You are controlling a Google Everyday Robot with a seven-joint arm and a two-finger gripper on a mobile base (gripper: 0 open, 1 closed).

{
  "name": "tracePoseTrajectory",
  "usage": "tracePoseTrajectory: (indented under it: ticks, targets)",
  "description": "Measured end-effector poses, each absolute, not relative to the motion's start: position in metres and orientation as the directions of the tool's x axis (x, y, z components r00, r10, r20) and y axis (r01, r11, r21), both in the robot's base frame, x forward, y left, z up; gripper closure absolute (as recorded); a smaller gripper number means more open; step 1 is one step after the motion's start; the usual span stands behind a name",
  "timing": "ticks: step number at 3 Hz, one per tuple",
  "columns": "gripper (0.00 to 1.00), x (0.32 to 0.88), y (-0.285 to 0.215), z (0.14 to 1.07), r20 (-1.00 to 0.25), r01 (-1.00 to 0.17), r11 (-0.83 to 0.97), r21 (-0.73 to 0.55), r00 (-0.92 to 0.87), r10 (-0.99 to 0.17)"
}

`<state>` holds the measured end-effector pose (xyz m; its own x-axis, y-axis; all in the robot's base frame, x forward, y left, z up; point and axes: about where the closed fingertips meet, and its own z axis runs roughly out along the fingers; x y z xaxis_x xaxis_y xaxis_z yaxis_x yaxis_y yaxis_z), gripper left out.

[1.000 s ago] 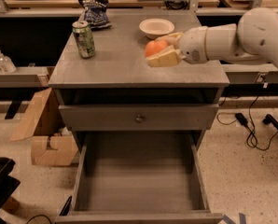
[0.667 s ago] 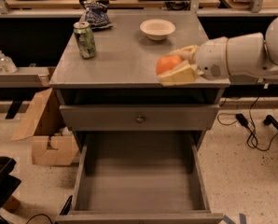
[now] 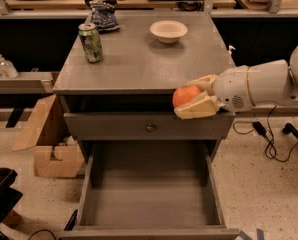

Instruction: Place orange into middle drawer

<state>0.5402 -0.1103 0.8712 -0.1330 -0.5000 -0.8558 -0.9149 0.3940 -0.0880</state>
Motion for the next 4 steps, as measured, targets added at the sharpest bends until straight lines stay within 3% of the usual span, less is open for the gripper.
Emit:
tracePoseTrajectory:
  ticks: [2, 4]
  targets:
    - [1.0, 0.5, -0.087, 0.701, -0.901, -0.89, 0.45, 0.07, -0.25, -0.355]
    - [1.0, 0.493, -0.061, 0.532, -0.835, -0.83, 0.527, 0.181, -0.413, -0.364]
